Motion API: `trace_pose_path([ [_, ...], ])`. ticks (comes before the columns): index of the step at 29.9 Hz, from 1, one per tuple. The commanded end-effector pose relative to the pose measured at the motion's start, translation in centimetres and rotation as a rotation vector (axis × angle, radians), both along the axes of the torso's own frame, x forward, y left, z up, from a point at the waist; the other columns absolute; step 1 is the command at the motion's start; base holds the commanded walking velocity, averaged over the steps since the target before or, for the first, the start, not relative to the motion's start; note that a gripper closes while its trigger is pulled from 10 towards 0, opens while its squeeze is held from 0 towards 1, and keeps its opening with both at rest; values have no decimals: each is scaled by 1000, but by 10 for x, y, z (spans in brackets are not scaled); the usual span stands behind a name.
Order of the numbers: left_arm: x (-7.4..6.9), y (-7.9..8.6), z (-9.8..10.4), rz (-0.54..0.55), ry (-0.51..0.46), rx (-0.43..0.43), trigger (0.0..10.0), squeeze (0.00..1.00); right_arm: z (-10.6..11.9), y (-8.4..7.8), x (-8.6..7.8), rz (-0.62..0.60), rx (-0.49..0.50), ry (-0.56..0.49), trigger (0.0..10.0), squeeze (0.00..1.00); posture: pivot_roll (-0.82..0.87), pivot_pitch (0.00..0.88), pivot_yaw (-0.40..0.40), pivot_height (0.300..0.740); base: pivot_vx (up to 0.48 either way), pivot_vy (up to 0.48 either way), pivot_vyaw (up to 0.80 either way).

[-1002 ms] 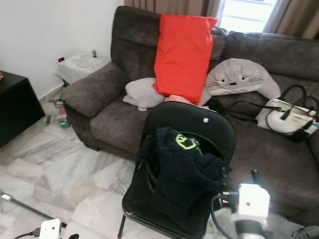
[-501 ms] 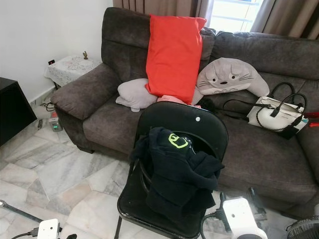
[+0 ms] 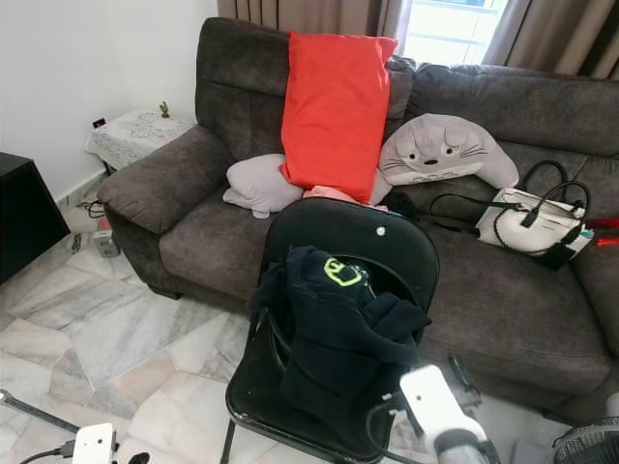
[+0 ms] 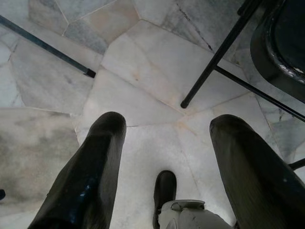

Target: Hang hanger

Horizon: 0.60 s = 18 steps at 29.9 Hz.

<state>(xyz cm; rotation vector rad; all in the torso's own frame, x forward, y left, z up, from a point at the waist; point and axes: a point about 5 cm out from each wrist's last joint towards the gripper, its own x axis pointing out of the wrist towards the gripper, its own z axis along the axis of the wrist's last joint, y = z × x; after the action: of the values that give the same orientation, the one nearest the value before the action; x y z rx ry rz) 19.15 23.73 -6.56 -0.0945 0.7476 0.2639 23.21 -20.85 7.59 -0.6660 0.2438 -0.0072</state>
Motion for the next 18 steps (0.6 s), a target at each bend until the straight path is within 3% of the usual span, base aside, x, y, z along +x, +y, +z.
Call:
trace_pose_path([
  [1,-4,0,-3,2,27,-3,10000,0,6,2,4,28,-37,-36,10000,0,39,4,-26,740,0,0,0],
  [4,-4,0,-3,3,30,-3,10000,0,5,7,9,64,-13,-31,10000,0,43,4,-26,740,0,0,0],
  [11,-5,1,-3,5,35,-3,10000,0,21,12,18,98,-38,-133,10000,0,41,3,-26,740,0,0,0],
  [18,-5,0,-4,0,38,-6,10000,0,19,13,15,87,-15,-160,10000,0,41,5,-25,740,0,0,0],
])
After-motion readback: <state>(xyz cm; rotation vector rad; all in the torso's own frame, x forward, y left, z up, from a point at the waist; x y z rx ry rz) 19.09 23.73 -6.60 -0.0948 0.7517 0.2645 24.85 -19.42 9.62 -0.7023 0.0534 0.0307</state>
